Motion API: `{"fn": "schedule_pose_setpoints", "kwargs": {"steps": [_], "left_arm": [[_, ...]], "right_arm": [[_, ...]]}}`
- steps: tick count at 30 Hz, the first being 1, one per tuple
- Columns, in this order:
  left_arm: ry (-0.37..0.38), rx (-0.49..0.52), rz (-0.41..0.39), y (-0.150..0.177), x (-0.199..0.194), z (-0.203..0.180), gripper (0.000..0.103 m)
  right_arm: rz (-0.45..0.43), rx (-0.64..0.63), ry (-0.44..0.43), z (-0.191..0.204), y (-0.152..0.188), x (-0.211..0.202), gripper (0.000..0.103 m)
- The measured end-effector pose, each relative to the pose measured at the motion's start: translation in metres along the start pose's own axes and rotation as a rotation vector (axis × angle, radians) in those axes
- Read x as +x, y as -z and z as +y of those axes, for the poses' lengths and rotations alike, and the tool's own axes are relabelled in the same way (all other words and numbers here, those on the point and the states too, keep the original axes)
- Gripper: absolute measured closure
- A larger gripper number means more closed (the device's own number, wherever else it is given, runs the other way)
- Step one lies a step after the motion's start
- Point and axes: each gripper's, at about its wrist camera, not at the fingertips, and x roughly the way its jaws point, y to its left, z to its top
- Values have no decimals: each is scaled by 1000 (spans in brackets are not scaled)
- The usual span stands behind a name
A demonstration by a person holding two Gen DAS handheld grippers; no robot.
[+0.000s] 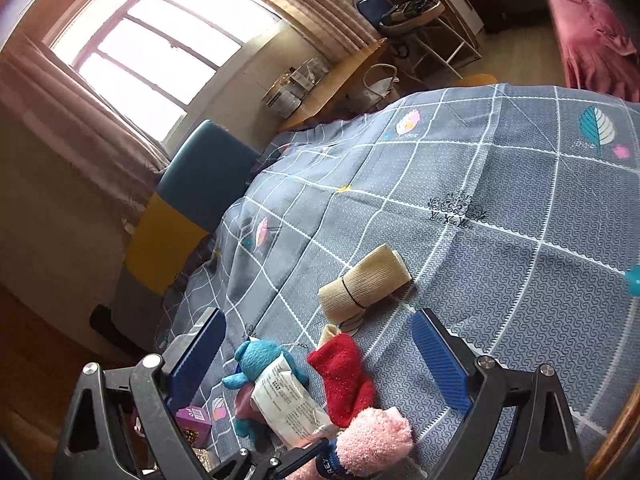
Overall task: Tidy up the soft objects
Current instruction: 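Grasp the pink towel with blue band with the left tool, then lift the pink towel with the left tool while the right tool grasps the red sock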
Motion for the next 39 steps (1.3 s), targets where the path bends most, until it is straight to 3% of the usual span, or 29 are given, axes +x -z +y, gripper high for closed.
{"fn": "schedule_pose_setpoints", "kwargs": {"steps": [2,7,10,12,16,18,22,24,26,32,39], "left_arm": [[6,-51,-19,2,-9,7,69],[-15,-175,-103,22,-56,18,74],[-28,-333,-77,52,-75,28,75],[-54,-453,-68,73,-86,35,75],[-114,-596,-50,99,-104,42,74],[-92,-644,-52,102,-103,47,75],[-59,-671,-80,93,-91,59,74],[-51,-691,-83,84,-83,68,74],[-77,-656,-73,70,-74,72,74],[-62,-582,-23,48,-38,74,68],[7,-677,-37,55,-32,89,59]], "right_arm": [[-3,-1,10,0,0,0,8],[7,-24,26,1,1,3,8],[39,-64,39,6,5,8,8],[96,-105,55,11,10,18,8],[244,-219,137,25,21,48,11],[343,-288,186,33,28,70,18],[464,-391,305,39,35,118,40],[508,-420,356,34,39,141,65],[537,-449,423,28,46,154,78],[536,-438,402,23,44,154,78],[548,-403,382,18,37,153,73]]}}
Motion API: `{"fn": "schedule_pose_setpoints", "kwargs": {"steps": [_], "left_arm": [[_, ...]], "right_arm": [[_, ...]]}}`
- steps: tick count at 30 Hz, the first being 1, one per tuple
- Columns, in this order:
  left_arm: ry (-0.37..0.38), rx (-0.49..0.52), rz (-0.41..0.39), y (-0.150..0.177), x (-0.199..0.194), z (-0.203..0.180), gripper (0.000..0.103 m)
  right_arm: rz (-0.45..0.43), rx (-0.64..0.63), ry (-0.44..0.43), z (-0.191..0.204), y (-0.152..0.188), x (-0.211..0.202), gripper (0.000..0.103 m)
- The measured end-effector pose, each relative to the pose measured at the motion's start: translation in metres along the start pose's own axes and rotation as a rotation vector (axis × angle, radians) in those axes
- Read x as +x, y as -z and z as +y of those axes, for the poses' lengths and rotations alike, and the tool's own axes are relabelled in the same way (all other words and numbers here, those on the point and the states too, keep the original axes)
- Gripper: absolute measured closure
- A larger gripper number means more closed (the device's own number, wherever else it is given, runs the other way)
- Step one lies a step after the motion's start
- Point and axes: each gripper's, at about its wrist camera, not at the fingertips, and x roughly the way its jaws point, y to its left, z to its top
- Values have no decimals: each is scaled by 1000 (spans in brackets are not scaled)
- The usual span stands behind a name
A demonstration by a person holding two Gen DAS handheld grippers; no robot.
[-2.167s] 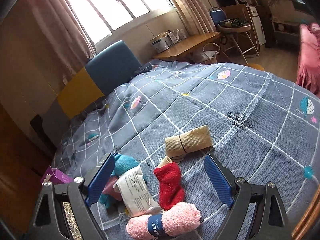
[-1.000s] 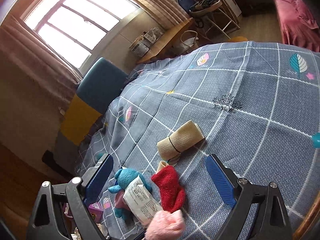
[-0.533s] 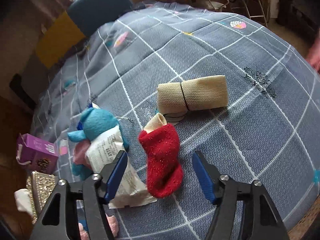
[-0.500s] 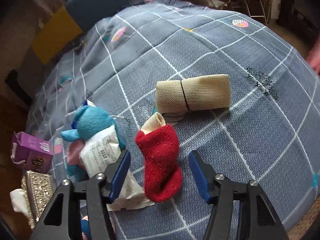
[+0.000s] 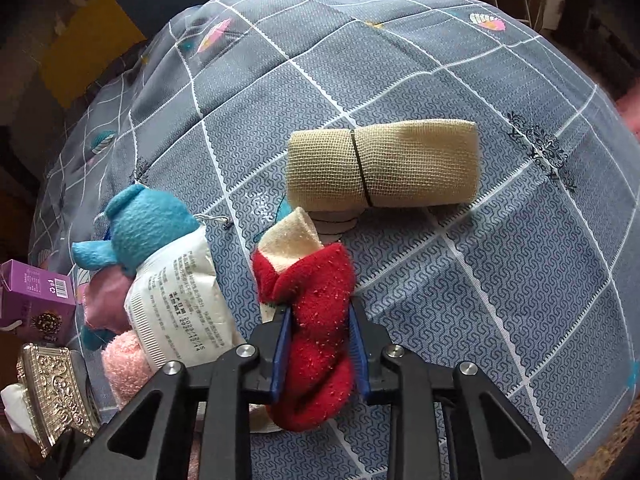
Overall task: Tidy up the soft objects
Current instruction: 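Lift the pink towel with the left tool while the right tool grasps the red sock, then carry the pink towel into the gold tray and open the left tool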
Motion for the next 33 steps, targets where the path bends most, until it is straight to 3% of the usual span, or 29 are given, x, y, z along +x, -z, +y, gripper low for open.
{"fn": "schedule_pose_setpoints", "kwargs": {"steps": [6,7,8,9,15,22,28,30,33], "left_arm": [[-26,-7,58,3,16,3,57],[-20,-19,77,7,19,5,60],[-18,-33,90,9,22,8,70],[-21,-47,90,12,22,11,70],[-2,-109,57,6,-6,19,73],[-47,-205,-31,-37,-60,46,73],[-189,-327,-135,-89,-117,123,72],[-250,-408,-163,-94,-134,166,72],[-360,-514,-211,-76,-171,225,72]], "right_arm": [[1,-43,22,14,-1,5,69],[1,-54,24,16,0,4,68],[0,-62,29,16,0,5,68],[0,-64,30,17,0,5,68],[-4,-95,55,23,-1,9,69],[-13,-123,76,30,3,11,69],[-26,-174,106,37,5,11,69],[-30,-183,110,37,5,12,69],[-33,-199,118,39,5,12,69]]}}
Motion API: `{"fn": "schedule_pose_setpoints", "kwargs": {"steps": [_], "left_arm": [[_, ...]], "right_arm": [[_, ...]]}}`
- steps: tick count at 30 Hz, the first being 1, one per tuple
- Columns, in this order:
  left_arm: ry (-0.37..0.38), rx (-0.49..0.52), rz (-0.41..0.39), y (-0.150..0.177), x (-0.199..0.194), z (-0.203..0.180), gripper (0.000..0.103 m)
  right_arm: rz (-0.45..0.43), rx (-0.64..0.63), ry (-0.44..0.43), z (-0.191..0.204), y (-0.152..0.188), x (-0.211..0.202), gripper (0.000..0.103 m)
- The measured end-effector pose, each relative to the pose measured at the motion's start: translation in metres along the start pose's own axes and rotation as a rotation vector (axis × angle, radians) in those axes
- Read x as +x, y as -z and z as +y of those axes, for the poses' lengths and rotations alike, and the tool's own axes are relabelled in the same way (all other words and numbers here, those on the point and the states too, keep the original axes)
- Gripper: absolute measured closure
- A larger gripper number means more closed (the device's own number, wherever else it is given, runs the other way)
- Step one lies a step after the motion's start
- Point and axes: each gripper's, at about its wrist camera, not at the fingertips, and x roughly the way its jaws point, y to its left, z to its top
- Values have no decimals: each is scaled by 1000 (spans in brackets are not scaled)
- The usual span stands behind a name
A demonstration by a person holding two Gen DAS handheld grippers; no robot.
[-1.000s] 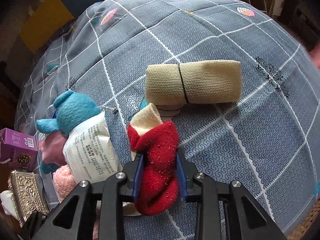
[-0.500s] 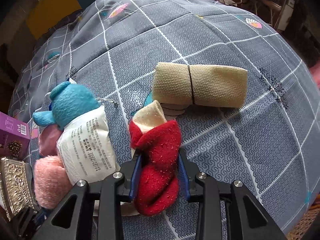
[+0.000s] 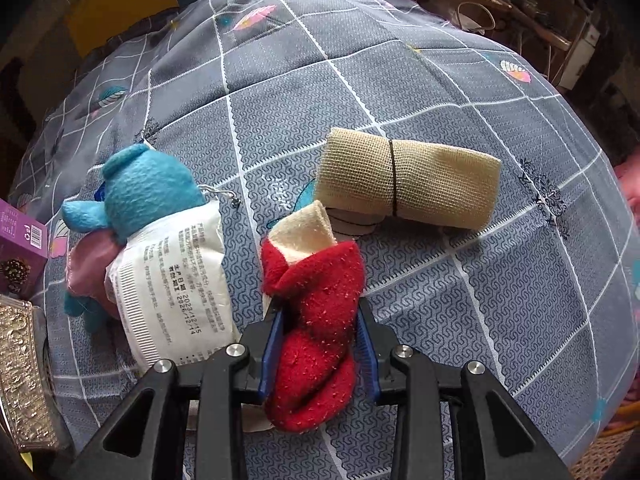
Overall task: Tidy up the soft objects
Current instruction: 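Carry the pink towel into the gold tray and open the left tool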
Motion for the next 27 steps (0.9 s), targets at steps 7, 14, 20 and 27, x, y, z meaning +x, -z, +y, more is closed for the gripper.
{"fn": "schedule_pose_setpoints", "kwargs": {"steps": [7,14,20,27], "left_arm": [[-130,-208,-50,35,-37,133,72],[-148,-382,26,112,-48,222,72],[-101,-556,74,174,-47,260,72],[-151,-531,142,205,-41,277,71]], "right_arm": [[0,-25,22,8,2,0,68],[-16,-58,47,19,9,0,68],[-27,-78,65,26,15,-2,67],[-34,-101,86,30,17,-5,67]]}}
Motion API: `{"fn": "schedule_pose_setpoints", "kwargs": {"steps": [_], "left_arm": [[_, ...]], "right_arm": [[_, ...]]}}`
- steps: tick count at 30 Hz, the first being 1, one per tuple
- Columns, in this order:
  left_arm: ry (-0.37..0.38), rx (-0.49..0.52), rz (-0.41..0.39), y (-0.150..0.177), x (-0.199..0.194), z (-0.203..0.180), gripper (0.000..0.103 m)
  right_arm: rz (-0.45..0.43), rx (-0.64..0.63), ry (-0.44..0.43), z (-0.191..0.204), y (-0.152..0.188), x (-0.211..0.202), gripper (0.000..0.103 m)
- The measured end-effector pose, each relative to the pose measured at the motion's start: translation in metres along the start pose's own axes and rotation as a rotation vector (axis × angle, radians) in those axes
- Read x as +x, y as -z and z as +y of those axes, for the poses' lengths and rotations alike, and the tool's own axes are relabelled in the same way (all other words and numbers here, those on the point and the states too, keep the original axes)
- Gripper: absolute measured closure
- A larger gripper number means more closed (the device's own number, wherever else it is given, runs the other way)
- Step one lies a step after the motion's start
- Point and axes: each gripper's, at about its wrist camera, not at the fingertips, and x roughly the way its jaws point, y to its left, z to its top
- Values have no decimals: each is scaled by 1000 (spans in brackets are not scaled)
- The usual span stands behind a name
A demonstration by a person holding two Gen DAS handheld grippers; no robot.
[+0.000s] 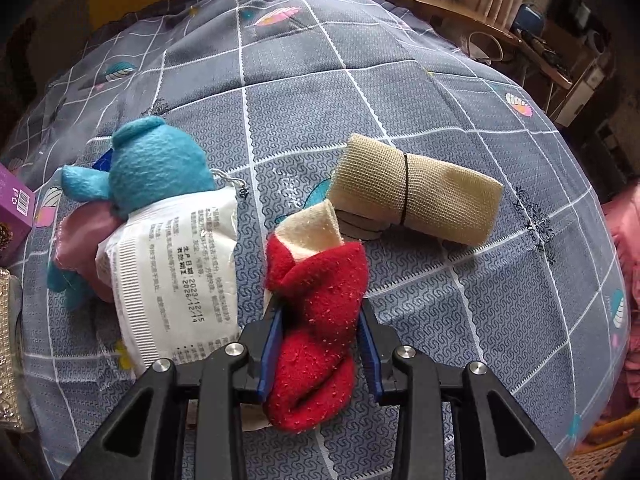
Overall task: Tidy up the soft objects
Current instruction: 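Carry the pink towel into the gold tray and open the left tool, then carry the red sock into the gold tray and open the right tool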
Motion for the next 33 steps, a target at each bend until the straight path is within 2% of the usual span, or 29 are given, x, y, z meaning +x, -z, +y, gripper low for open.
{"fn": "schedule_pose_setpoints", "kwargs": {"steps": [4,6,8,9,13,17,19,29,32,33], "left_arm": [[-37,47,17,8,3,3,65],[-65,80,6,12,2,2,58],[-78,100,-15,16,-1,0,44],[-85,105,-33,18,-3,-1,42],[-143,153,-118,28,-20,-10,41],[-174,193,-215,42,-40,-21,41],[-174,202,-239,48,-47,-25,41],[-103,227,-212,71,-57,-39,41],[-95,261,-221,78,-61,-48,41],[-86,272,-220,80,-61,-51,41]], "right_arm": [[7,18,-5,-4,-2,1,65],[9,24,-3,-7,-3,2,62],[11,31,-4,-10,-4,3,61],[12,35,-3,-11,-5,3,59],[15,54,1,-15,-7,4,57],[14,66,-13,-16,-8,3,58],[18,75,-23,-17,-8,3,59],[36,193,-93,-36,-5,0,59],[30,194,-97,-37,-3,-3,76],[25,189,-90,-37,-2,-4,78]]}}
